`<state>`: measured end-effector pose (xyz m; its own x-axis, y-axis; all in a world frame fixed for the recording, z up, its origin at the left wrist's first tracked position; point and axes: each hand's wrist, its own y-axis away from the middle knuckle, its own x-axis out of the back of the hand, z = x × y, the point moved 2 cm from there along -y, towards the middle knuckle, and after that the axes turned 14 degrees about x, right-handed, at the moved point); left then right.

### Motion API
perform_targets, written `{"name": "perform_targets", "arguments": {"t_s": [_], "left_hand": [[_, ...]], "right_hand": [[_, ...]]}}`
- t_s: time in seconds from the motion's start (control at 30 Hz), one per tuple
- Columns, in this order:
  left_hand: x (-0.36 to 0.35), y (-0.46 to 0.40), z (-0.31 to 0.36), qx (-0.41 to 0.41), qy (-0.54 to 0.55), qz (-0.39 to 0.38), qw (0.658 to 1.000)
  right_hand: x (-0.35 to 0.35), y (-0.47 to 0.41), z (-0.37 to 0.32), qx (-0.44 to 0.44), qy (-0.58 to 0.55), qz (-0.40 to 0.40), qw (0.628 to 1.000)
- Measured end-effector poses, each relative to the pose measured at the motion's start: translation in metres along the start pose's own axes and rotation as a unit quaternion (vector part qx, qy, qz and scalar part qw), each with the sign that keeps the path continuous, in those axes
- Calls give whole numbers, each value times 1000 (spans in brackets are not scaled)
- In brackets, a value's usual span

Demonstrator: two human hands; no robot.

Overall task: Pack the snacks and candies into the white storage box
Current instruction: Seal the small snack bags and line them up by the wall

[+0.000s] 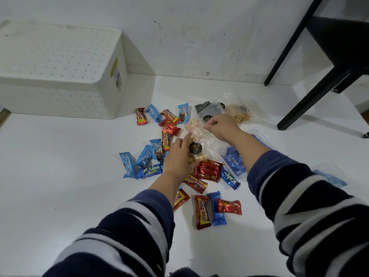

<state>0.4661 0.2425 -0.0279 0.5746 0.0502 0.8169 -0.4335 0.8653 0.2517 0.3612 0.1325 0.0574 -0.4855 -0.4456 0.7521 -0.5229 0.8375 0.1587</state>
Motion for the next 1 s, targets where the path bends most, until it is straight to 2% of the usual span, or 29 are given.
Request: {"name": "perform_targets", "arguments": {"t_s": [0.6, 0.87, 1.0], "left_hand": [[1, 5, 1, -9, -9, -4, 1000], [-1, 6, 1, -6, 2, -7, 1000], [-2, 5, -1, -3, 9, -10, 1000]], "right_hand": [[0, 0, 3, 10, -18, 35, 999], [-3, -6, 3, 43, 37, 29, 998], [-7, -6, 6, 39, 15, 36, 998]]}}
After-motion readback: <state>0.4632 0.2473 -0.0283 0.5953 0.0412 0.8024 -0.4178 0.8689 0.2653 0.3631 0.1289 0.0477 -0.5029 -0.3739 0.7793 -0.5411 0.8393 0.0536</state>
